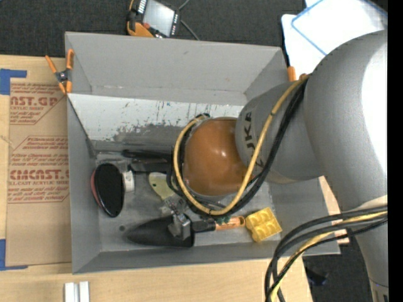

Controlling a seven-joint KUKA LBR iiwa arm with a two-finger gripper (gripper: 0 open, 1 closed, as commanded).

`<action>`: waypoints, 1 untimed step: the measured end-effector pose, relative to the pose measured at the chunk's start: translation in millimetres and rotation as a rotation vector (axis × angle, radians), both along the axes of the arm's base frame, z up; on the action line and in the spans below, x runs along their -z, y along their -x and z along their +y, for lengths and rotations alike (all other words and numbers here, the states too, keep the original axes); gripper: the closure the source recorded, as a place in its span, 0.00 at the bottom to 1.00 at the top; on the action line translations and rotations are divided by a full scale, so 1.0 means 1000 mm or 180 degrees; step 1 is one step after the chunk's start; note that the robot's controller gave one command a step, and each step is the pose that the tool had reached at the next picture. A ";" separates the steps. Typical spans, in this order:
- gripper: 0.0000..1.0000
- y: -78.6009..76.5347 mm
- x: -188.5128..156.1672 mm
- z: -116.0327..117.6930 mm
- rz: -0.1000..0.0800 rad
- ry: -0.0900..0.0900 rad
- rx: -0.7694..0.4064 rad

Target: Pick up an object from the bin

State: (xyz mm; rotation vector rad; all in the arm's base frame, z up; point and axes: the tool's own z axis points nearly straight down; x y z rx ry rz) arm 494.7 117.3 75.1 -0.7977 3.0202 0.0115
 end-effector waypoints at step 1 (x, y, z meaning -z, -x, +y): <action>1.00 0.000 0.000 0.000 0.0000 -0.0001 0.0000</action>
Offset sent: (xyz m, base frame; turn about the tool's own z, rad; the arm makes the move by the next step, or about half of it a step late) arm -0.0052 0.0138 0.0097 0.0016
